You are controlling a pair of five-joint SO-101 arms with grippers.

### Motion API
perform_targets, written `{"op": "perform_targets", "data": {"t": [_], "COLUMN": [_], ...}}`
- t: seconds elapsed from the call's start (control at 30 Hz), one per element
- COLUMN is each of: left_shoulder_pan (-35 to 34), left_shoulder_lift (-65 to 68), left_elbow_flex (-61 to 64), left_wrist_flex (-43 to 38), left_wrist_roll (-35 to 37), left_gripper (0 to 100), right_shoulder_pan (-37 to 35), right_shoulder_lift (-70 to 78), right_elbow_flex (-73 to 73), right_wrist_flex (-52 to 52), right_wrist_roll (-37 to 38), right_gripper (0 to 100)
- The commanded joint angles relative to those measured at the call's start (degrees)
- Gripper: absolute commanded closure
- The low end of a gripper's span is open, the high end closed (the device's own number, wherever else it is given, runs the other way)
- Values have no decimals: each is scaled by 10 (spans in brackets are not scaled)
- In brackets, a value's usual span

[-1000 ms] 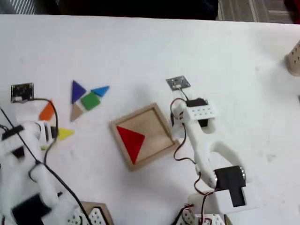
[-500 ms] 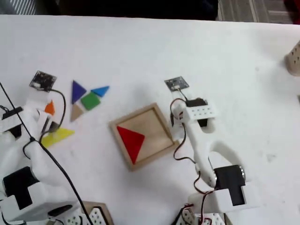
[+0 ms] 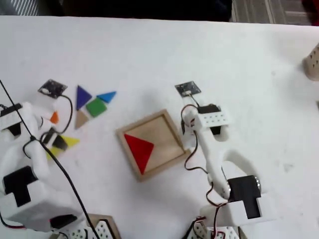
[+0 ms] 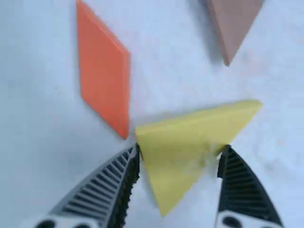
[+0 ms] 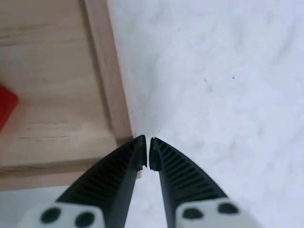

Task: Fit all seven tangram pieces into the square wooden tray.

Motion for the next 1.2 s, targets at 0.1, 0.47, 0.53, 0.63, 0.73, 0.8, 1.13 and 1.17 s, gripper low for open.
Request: {"op": "perform_targets", "data": {"t": [0.1, 0.47, 0.53, 0.63, 0.73, 0.8, 1.13, 1.17], "left_shoulder_pan": [-2, 0, -1, 0, 3, 15, 43, 45], "left_shoulder_lift": [6, 48, 90, 149, 175, 176, 175, 175], "left_elbow_flex": [-27, -37, -55, -87, -100, -99, -107, -113], "left_wrist_flex": [25, 6, -8, -10, -9, -8, 36, 45], "left_wrist_roll": [11, 15, 18, 8, -33, -31, -36, -36], "left_gripper": [732, 727, 719, 695, 695, 695, 971, 963], "right_shoulder_pan": [6, 6, 5, 5, 5, 5, 5, 5], "right_shoulder_lift": [-6, -4, -3, -3, -3, -3, -7, -7], "right_elbow_flex": [-3, -2, -2, -2, -2, -2, -2, -2], "right_wrist_flex": [-6, -6, -6, -6, -6, -6, -6, -6], "right_wrist_roll": [7, 7, 7, 7, 7, 7, 7, 7], "right_gripper": [978, 978, 978, 978, 978, 978, 978, 978]}}
